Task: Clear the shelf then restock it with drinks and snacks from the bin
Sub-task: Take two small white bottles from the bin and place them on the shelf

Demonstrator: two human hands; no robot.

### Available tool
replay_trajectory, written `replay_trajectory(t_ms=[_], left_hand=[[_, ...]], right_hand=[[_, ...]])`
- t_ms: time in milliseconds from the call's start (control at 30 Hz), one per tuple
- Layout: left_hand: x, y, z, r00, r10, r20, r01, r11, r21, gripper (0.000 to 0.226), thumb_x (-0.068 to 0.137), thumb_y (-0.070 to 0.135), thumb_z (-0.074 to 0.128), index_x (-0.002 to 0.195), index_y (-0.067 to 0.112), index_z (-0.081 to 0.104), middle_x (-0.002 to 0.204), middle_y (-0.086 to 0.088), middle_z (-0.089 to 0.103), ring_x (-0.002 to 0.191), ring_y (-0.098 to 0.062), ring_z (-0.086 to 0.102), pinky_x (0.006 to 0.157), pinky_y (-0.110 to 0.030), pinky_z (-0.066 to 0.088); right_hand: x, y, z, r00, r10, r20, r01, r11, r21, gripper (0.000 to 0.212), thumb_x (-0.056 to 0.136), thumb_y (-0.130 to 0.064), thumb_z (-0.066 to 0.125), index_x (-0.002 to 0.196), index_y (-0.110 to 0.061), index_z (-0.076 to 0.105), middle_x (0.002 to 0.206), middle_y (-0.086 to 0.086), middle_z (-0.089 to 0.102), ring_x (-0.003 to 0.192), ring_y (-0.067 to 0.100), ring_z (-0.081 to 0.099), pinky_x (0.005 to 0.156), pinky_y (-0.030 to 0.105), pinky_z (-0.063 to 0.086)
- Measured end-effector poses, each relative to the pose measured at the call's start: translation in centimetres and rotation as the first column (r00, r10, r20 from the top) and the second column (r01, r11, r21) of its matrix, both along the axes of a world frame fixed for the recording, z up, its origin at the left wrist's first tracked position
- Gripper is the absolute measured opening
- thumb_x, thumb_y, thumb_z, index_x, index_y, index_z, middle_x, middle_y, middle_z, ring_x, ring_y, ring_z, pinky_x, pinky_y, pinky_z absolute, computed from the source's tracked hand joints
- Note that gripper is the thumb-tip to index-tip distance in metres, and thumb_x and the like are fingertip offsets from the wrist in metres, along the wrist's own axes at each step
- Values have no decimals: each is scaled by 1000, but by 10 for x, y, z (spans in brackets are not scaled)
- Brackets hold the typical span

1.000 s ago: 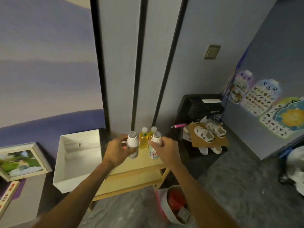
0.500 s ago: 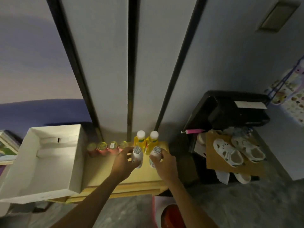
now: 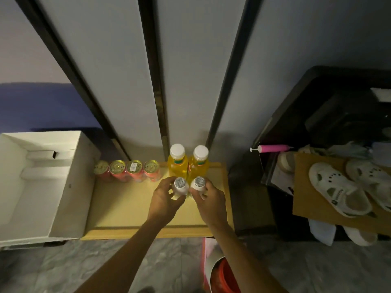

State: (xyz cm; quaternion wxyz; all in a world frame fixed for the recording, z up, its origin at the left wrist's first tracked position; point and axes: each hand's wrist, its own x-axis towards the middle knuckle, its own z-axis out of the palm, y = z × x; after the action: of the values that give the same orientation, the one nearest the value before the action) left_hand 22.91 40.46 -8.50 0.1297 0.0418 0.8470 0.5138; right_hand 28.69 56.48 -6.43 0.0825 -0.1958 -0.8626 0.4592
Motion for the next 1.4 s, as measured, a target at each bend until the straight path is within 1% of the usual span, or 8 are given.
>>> replay_trajectory(t_ms=[133, 400, 567, 633, 767, 900, 1167, 1400], left_hand=[[1, -3, 3, 1000, 7, -22, -8, 998, -54, 65, 80, 14, 91, 137, 27, 62, 127, 11, 67, 113, -9, 67, 95, -27, 59], [5, -30, 53, 985, -170, -41, 156, 962, -224, 82, 88, 52, 78, 158, 33, 39, 159, 4, 51, 139, -22, 55, 107, -48, 54], [-2, -65, 151, 950, -266, -161, 206, 926, -317, 84, 92, 78, 49, 160, 30, 35, 163, 2, 44, 143, -23, 50, 110, -43, 48], [-13, -83, 197, 922, -318, -223, 228, 907, -354, 85, 95, 77, 47, 163, 30, 31, 168, 3, 36, 147, -22, 44, 114, -44, 45], [-30, -119, 291, 840, -407, -358, 203, 849, -487, 90, 95, 79, 41, 167, 31, 18, 175, 3, 17, 161, -22, 17, 129, -50, 21], [-37, -156, 370, 805, -434, -405, 165, 819, -550, 97, 91, 88, 27, 168, 30, 13, 176, 3, 10, 163, -20, 2, 130, -50, 3], [-13, -226, 467, 806, -341, -484, 7, 823, -567, 105, 87, 91, 19, 168, 25, 12, 175, -4, 17, 162, -25, 10, 131, -53, 9], [50, -318, 501, 826, -104, -554, -267, 793, -547, 104, 88, 90, 18, 168, 23, 17, 175, -2, 18, 162, -25, 13, 131, -54, 14]], right_hand=[[2, -4, -3, 999, -14, 44, 13, 1000, 18, 47, 98, -48, 73, 138, -26, 63, 125, -12, 75, 113, 8, 71, 96, 36, 61], [23, 9, 43, 982, 48, 182, -67, 992, 102, 98, 88, -75, 66, 165, -29, 25, 165, -6, 43, 150, 18, 44, 117, 44, 46], [28, 17, 145, 976, 116, 187, -171, 933, 317, 102, 91, -71, 66, 168, -22, 20, 174, -1, 24, 160, 20, 24, 121, 38, 33], [20, 13, 195, 974, 130, 184, -191, 907, 375, 109, 89, -76, 64, 169, -20, 17, 176, 1, 17, 162, 21, 17, 124, 41, 28], [2, -8, 297, 963, 130, 236, -229, 858, 460, 120, 83, -89, 54, 169, -23, 3, 178, 2, 0, 163, 27, 6, 126, 54, 24], [-6, -44, 386, 963, 135, 233, -242, 813, 529, 121, 84, -92, 48, 170, -18, 6, 178, 7, 1, 163, 29, 6, 129, 53, 22], [-8, -121, 480, 960, 221, 174, -281, 750, 599, 118, 86, -92, 42, 170, -16, 9, 178, 8, 6, 163, 31, 9, 128, 53, 22], [-14, -192, 509, 911, 402, 93, -366, 681, 634, 115, 88, -89, 43, 169, -12, 12, 177, 10, 10, 162, 30, 13, 128, 50, 25]])
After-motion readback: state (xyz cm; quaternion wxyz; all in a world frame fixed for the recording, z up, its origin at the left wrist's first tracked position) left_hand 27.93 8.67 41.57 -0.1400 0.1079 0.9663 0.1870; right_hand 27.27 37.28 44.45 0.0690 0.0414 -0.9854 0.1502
